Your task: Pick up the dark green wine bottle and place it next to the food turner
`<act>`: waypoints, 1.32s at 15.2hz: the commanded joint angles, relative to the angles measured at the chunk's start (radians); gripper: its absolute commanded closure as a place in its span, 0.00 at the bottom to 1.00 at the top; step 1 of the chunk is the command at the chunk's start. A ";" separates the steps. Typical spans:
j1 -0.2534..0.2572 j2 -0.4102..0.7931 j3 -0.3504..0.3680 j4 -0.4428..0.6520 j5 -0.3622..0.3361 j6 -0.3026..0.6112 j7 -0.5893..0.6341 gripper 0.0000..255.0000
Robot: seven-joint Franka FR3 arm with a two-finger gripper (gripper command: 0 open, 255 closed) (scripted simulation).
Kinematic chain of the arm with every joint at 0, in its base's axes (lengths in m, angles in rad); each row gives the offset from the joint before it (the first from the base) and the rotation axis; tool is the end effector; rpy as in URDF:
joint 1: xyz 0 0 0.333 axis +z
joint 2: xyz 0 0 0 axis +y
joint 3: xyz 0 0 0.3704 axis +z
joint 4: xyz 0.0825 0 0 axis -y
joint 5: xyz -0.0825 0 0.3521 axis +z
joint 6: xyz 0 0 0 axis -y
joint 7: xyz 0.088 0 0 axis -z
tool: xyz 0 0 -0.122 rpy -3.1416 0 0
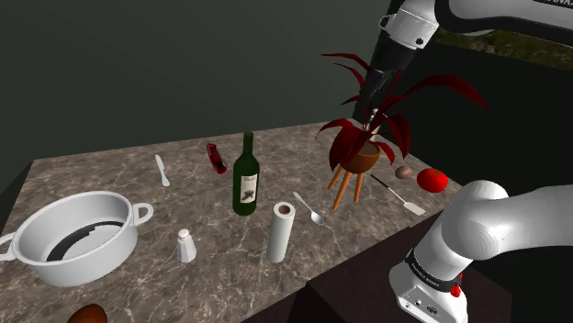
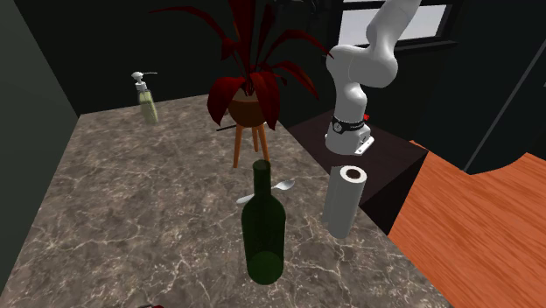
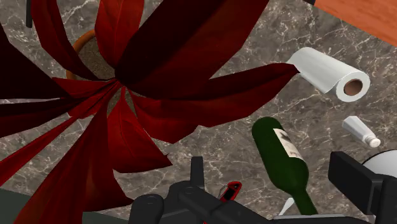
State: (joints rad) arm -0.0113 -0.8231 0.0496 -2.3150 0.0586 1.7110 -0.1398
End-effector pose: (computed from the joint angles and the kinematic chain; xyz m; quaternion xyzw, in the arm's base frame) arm 0.2411 0.0235 0.6550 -0.9906 -0.0816 -0.1094 0.0048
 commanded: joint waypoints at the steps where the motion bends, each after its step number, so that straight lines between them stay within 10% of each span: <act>1: 0.000 0.000 0.000 0.000 0.000 0.000 0.000 0.00; 20: -0.038 0.656 0.331 0.307 -0.037 0.261 0.516 0.00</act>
State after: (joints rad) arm -0.0484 -0.2003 0.3677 -2.0228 0.0327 1.9609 0.3460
